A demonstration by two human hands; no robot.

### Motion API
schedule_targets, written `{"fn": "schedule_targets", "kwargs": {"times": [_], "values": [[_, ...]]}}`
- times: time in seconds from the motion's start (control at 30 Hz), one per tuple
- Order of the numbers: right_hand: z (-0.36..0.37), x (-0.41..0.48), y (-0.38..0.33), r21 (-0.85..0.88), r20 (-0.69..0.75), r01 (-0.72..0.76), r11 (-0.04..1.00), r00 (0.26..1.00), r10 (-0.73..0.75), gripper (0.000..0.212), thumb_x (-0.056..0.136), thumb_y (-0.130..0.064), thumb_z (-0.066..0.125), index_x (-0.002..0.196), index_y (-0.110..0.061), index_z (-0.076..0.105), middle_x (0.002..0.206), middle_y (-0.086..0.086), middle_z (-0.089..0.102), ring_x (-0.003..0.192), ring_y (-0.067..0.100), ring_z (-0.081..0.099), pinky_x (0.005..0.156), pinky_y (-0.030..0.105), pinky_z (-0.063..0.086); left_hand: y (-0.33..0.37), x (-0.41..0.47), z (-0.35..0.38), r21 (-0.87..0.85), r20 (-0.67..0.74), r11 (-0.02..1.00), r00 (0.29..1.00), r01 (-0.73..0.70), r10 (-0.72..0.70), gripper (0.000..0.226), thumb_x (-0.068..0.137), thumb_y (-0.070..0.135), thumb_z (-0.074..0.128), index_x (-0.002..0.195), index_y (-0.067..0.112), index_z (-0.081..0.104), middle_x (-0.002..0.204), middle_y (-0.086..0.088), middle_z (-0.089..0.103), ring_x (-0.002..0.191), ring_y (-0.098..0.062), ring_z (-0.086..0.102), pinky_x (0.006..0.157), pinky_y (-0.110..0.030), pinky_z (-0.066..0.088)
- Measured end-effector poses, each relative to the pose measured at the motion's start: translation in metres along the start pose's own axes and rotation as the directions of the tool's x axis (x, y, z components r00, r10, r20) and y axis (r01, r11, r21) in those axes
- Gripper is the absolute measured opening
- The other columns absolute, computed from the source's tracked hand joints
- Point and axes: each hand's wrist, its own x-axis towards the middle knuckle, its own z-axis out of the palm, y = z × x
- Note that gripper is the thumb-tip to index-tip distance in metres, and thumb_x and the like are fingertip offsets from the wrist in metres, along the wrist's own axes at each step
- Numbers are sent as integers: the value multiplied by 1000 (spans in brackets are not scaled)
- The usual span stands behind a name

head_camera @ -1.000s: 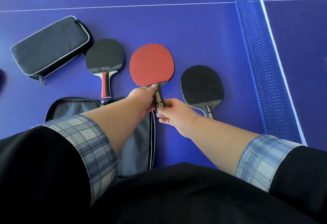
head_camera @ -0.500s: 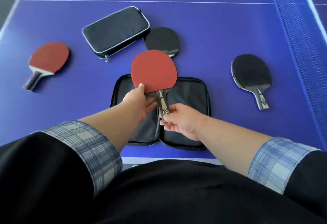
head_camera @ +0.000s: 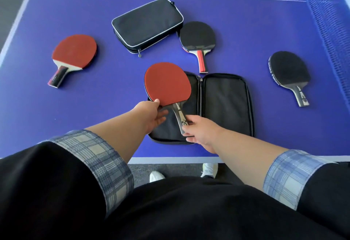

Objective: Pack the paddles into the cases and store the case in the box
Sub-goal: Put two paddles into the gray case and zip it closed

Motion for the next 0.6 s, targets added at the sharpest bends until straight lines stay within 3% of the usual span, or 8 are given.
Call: {"fn": "schedule_targets", "kwargs": {"times": [0.17, 0.3, 0.47, 0.53, 0.6], "values": [[-2, 8, 3, -186, -26, -35, 982, 999, 30, 16, 92, -9, 57, 104, -18, 65, 95, 9, 60, 84, 22, 52, 91, 47, 54, -7, 14, -6, 240, 11, 970, 999, -50, 49, 22, 101, 23, 48, 121, 18, 55, 108, 2, 68, 84, -10, 71, 71, -31, 58], [0, 11, 6, -346, -79, -51, 937, 997, 25, 22, 90, -14, 59, 111, -16, 64, 95, 8, 67, 72, 21, 53, 70, 35, 49, -12, 19, -13, 349, 20, 935, 998, -60, 57, 22, 98, 20, 48, 118, 22, 56, 103, -2, 72, 87, -14, 71, 77, -35, 57], [3, 12, 9, -404, -116, -55, 913, 993, 8, 39, 93, -20, 61, 132, -22, 56, 113, 1, 69, 99, 24, 65, 85, 34, 53, -12, 23, -20, 416, 3, 906, 996, -81, 88, 21, 98, 28, 54, 118, 28, 48, 99, 3, 70, 88, -16, 69, 83, -40, 57], [5, 12, 11, -416, -125, -42, 909, 992, -12, 39, 93, -22, 61, 132, -23, 55, 112, 0, 68, 98, 23, 65, 80, 32, 52, -13, 24, -21, 450, -13, 888, 993, -101, 119, 19, 97, 29, 56, 114, 29, 48, 96, 4, 70, 85, -15, 70, 83, -41, 58], [6, 12, 12, -431, -145, -16, 902, 988, -52, 35, 93, -22, 61, 128, -23, 59, 107, -2, 69, 84, 18, 63, 67, 27, 50, -14, 23, -19, 478, -32, 870, 987, -122, 156, 18, 95, 27, 57, 113, 23, 53, 95, 1, 71, 84, -16, 71, 83, -43, 59]]}}
